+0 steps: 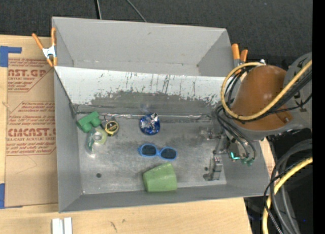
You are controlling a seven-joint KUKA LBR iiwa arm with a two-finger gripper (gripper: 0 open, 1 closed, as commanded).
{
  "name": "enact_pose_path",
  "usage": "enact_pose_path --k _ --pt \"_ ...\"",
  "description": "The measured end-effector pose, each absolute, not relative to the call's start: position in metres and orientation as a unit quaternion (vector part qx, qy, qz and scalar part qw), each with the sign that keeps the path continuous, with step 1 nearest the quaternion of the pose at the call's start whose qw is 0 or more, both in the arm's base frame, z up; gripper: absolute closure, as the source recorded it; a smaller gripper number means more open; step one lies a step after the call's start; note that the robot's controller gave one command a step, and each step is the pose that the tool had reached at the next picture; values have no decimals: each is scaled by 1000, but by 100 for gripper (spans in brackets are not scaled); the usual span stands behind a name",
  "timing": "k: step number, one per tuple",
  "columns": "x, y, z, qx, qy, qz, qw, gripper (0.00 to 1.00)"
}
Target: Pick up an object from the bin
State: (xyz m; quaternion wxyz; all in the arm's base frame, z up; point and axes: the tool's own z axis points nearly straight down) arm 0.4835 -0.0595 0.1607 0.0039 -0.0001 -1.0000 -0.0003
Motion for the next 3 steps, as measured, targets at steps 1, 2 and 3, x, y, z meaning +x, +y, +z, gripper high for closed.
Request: enact_pose_path --k 1,2,3 --pt "509 -7 84 54 -999 -2 2 0" --pt "488 39 72 127 -992 0 -5 0" --pt "488 40 73 127 -992 0 -6 100"
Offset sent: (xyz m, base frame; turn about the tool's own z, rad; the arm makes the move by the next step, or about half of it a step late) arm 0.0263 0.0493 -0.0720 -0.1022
